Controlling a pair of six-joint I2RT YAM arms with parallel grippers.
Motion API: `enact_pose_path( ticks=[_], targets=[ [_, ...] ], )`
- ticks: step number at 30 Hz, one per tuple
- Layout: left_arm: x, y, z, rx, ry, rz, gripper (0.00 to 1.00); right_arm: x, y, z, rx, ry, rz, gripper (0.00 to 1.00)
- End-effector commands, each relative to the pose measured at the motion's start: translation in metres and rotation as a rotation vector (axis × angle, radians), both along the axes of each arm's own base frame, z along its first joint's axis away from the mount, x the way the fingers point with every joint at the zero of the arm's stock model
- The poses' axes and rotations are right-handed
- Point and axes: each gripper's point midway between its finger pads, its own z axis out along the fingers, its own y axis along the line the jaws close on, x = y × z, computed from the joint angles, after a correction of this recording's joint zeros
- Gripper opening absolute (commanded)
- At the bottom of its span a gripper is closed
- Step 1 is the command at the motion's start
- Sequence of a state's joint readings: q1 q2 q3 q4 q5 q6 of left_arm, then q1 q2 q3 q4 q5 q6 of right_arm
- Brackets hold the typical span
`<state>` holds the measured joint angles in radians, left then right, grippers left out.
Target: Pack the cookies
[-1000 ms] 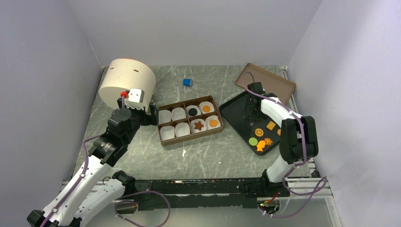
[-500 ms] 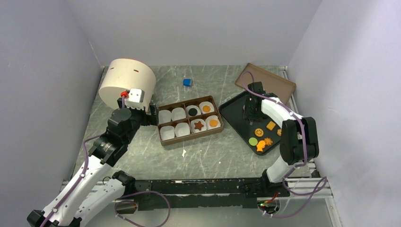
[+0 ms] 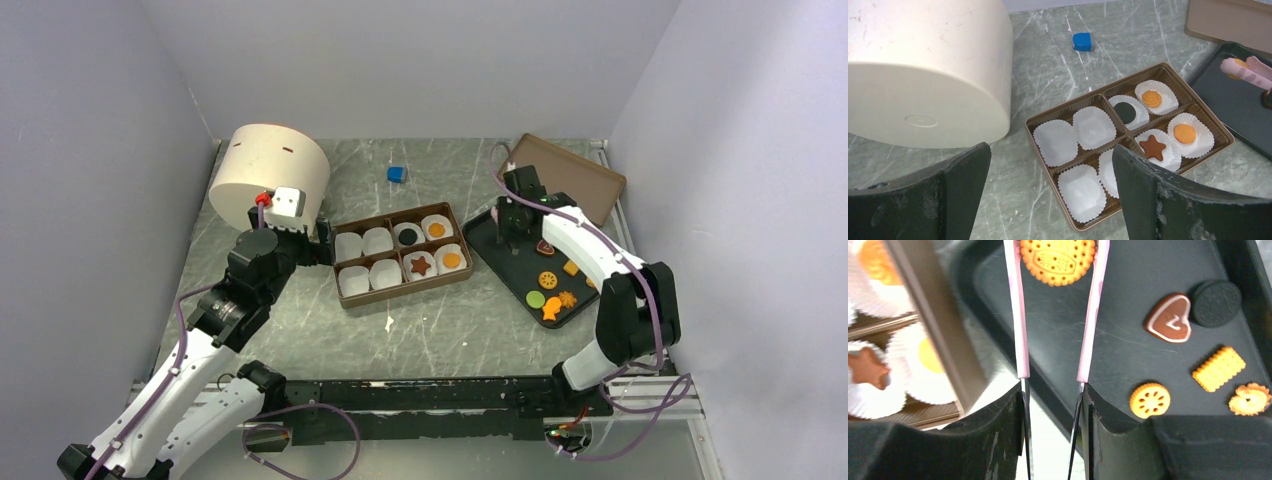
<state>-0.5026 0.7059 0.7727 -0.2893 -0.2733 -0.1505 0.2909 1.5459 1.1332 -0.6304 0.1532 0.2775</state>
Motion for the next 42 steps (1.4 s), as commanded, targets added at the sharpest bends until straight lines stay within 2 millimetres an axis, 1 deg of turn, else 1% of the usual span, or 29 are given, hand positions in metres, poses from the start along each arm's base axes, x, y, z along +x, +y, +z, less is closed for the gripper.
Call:
enact_pose_path(
  ticks=[1, 7, 10, 16, 20, 23, 25, 31, 36, 39, 42],
  targets=[
    [0.003, -0.002, 0.014, -0.008, -0.052, -0.012, 0.96, 0.015, 0.030, 0.047, 0.005, -0.134, 0.079, 0.25],
    [0.002, -0.002, 0.015, -0.010, -0.054, -0.008, 0.96, 0.013, 0.084, 0.067, 0.062, -0.196, 0.198, 0.24],
    [0.002, -0.001, 0.015, -0.010, -0.054, -0.003, 0.96, 0.011, 0.111, 0.071, 0.085, -0.204, 0.256, 0.24],
    [0.002, 0.000, 0.015, -0.012, -0.055, -0.002, 0.96, 0.002, 0.174, 0.078, 0.160, -0.221, 0.388, 0.24],
    [0.002, 0.000, 0.016, -0.013, -0.057, -0.001, 0.96, -0.005, 0.213, 0.070, 0.187, -0.202, 0.476, 0.23],
    [0.002, 0.000, 0.016, -0.015, -0.056, 0.000, 0.96, -0.012, 0.237, 0.065, 0.191, -0.188, 0.535, 0.24],
    [0.001, -0.001, 0.016, -0.015, -0.058, -0.004, 0.96, -0.015, 0.249, 0.061, 0.183, -0.179, 0.568, 0.24],
    [0.001, 0.000, 0.017, -0.018, -0.061, 0.000, 0.96, -0.024, 0.269, 0.041, 0.152, -0.132, 0.623, 0.24],
    [0.001, 0.001, 0.017, -0.018, -0.061, 0.004, 0.96, -0.025, 0.280, 0.029, 0.142, -0.118, 0.645, 0.24],
    [0.001, 0.000, 0.016, -0.017, -0.058, 0.002, 0.96, -0.022, 0.281, 0.024, 0.119, -0.116, 0.643, 0.25],
    [0.001, 0.000, 0.016, -0.019, -0.060, 0.001, 0.96, -0.015, 0.275, 0.016, 0.075, -0.124, 0.614, 0.25]
  ],
)
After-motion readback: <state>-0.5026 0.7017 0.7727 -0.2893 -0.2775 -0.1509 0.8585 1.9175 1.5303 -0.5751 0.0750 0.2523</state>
